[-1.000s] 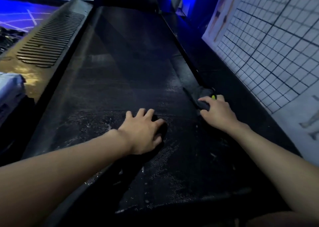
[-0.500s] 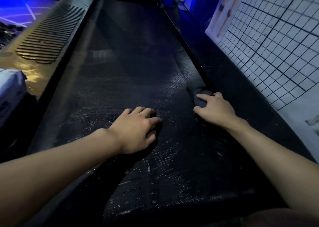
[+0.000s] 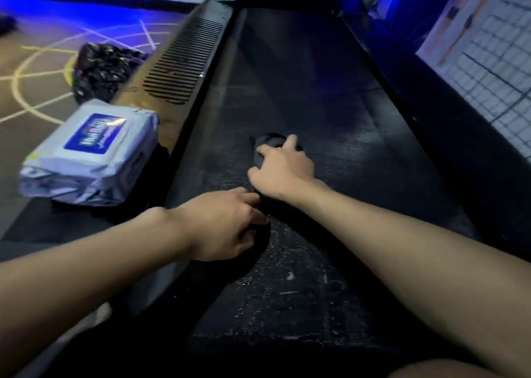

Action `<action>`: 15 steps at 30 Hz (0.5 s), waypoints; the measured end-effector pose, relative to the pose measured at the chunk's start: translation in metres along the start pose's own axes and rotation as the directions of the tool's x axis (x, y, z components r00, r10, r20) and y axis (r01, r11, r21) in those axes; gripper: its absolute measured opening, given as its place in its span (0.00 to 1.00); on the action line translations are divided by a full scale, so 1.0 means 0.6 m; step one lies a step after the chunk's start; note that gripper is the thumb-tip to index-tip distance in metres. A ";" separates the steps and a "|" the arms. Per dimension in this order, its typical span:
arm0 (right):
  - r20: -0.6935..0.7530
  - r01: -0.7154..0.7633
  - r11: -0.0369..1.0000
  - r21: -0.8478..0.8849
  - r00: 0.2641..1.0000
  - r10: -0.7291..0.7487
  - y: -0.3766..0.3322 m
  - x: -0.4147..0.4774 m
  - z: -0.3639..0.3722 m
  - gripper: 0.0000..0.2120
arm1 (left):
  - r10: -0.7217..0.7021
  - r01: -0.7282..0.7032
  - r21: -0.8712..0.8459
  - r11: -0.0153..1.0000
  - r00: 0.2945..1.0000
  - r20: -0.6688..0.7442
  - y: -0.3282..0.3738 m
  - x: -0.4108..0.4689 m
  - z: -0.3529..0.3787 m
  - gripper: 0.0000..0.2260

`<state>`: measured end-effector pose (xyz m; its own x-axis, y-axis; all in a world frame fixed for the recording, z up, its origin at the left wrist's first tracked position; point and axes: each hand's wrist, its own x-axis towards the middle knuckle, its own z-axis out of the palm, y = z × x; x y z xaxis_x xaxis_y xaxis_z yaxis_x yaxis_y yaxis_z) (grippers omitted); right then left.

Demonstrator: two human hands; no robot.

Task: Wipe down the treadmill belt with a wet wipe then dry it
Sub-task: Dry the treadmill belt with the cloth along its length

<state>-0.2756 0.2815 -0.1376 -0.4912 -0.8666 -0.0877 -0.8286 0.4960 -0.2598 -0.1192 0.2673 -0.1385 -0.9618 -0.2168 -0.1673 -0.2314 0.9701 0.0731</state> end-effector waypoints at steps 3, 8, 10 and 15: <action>0.022 0.030 0.999 0.011 0.999 -0.030 -0.080 0.005 0.018 0.23 | -0.013 0.013 -0.006 1.000 1.000 0.001 -0.013 -0.053 -0.001 0.22; 0.080 0.098 0.992 0.083 0.991 -0.105 -0.221 -0.009 0.051 0.28 | -0.041 0.042 -0.065 0.997 0.999 0.011 -0.009 -0.111 0.023 0.26; 0.075 0.140 0.981 0.133 0.986 -0.150 -0.237 -0.019 0.060 0.28 | -0.053 0.052 -0.103 0.993 0.999 -0.007 -0.004 -0.117 0.030 0.25; 0.073 0.294 0.941 0.168 0.948 -0.309 -0.181 -0.031 0.058 0.24 | -0.080 0.080 -0.065 0.995 0.997 0.015 0.005 -0.111 0.040 0.31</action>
<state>-0.1667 0.2418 -0.1414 -0.1899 -0.9791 -0.0726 -0.8791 0.2025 -0.4314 -0.0523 0.2870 -0.1506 -0.9380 -0.2916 -0.1874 -0.3170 0.9403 0.1236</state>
